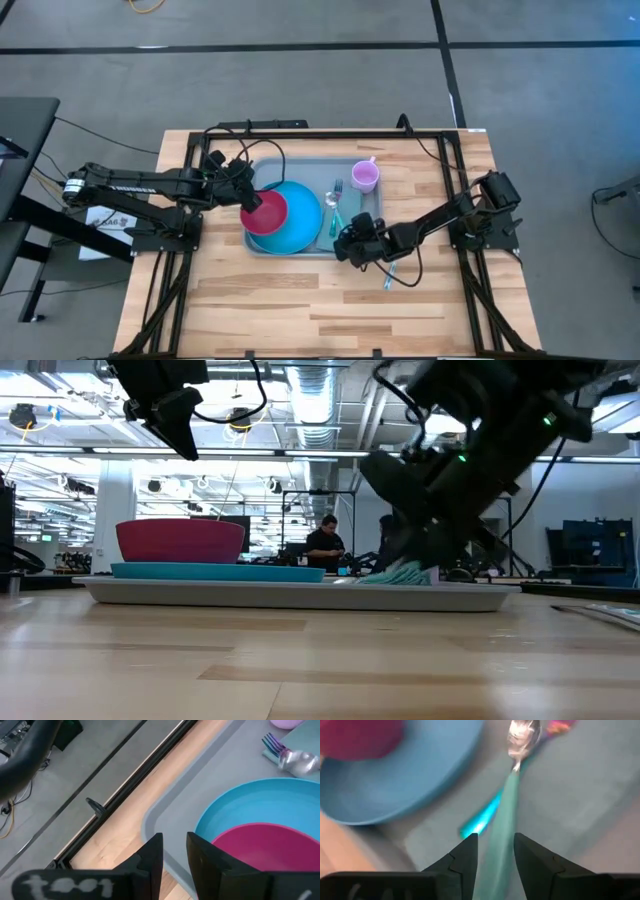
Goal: Set up tray
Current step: Put the blue spoon on the napkin to the right of the purple fork
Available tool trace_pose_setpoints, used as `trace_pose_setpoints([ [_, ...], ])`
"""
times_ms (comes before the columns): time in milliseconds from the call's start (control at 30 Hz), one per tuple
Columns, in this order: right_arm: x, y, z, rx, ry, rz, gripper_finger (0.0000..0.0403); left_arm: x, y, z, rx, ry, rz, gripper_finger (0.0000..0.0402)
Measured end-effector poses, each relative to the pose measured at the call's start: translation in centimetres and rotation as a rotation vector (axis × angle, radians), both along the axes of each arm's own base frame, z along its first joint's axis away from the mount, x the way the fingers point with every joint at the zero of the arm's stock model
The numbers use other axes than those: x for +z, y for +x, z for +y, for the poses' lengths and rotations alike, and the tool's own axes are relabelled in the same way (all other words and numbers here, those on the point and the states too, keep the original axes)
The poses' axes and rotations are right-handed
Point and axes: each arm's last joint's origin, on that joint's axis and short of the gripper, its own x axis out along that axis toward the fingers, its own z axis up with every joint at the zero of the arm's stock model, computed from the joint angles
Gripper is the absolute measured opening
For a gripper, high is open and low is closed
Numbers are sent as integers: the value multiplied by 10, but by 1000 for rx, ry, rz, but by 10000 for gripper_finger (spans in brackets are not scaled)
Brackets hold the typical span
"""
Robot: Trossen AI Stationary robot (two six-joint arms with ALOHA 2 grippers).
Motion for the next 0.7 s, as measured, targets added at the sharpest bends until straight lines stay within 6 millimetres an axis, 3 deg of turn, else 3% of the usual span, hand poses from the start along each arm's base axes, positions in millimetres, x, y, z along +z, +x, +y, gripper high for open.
trace_pose_setpoints([
  [167, 13, 12, 0, 30, -25, -22, 118, 0, 0, 0, 0, 0, 0, 77],
  [367, 14, 14, -4, -3, -11, -35, 118, 0, 0, 0, -8, -15, 0, 77],
  [533, 14, 14, -5, 134, -129, 48, 120, 0, 0, 0, -11, -13, 4, 77],
  [700, 16, 21, -20, 171, -164, 64, 137, 0, 0, 0, -11, -12, 3, 77],
])
